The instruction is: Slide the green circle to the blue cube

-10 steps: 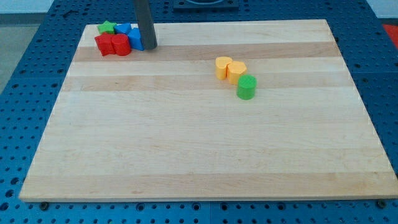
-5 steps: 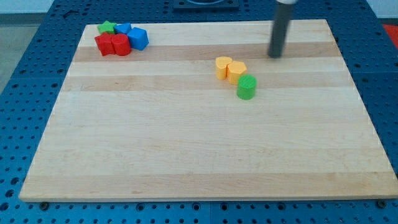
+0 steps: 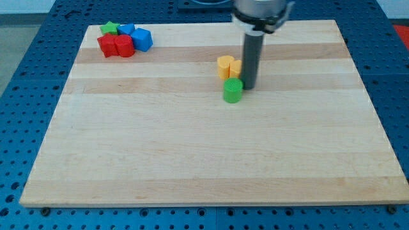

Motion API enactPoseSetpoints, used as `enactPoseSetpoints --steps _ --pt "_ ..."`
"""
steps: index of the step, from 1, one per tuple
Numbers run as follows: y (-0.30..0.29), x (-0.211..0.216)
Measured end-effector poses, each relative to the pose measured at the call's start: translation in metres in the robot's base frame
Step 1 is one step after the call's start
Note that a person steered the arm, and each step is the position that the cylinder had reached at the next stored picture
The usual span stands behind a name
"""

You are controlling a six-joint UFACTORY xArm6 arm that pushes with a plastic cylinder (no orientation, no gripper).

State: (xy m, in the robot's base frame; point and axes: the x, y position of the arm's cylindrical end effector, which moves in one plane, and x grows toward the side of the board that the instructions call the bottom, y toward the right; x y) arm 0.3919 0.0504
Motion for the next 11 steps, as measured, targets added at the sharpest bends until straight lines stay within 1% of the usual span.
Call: enactPoseSetpoints --steps 1,2,4,5,6,7,8,9,10,11 --pt "-0.031 0.006" --pt "-0.012 0.018" --pt "-0.011 0.036" --pt "-0.019 0.078" --pt "-0.034 0.053" --pt "-0.044 0.013" --pt "-0.068 -0.017" --pt "-0.080 -0.009" --pt "-0.117 0.009" --pt "-0.133 -0.010"
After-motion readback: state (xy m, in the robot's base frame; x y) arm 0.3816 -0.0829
